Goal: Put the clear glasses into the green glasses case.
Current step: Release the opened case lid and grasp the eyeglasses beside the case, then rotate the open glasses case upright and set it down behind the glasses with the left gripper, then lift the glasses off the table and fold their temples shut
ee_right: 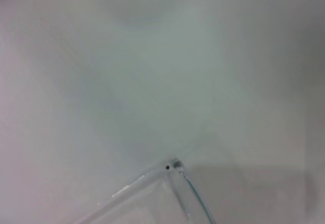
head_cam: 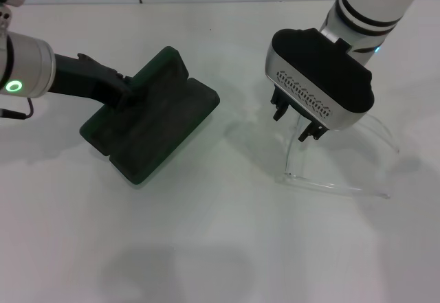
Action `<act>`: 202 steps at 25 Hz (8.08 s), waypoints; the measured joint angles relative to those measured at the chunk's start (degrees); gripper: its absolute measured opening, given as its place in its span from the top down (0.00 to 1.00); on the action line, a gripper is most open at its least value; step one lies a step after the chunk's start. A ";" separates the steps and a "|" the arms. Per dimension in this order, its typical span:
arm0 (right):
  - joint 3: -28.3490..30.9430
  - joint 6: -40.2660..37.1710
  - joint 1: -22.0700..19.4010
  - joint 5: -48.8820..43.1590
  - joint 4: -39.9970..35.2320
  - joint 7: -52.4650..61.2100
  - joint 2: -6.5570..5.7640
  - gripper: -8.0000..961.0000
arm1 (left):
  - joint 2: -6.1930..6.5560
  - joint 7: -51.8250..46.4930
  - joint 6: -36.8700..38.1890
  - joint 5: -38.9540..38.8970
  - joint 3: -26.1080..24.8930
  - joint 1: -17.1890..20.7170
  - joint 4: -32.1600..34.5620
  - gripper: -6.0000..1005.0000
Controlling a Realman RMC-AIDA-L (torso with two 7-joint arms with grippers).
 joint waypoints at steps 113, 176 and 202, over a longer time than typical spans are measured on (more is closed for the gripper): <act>58.38 -45.44 -56.18 31.86 -21.35 2.52 -0.70 0.87 | -0.50 6.64 -13.23 4.58 35.96 -19.17 -7.14 0.75; 83.49 -43.40 -51.50 40.28 -6.75 -1.96 -1.17 0.87 | 0.05 11.17 -5.08 -30.04 12.47 -1.92 15.07 0.69; 56.02 -31.62 -33.62 40.22 11.37 -3.33 -0.33 0.87 | 0.00 24.31 6.76 -55.44 11.79 6.02 12.12 0.94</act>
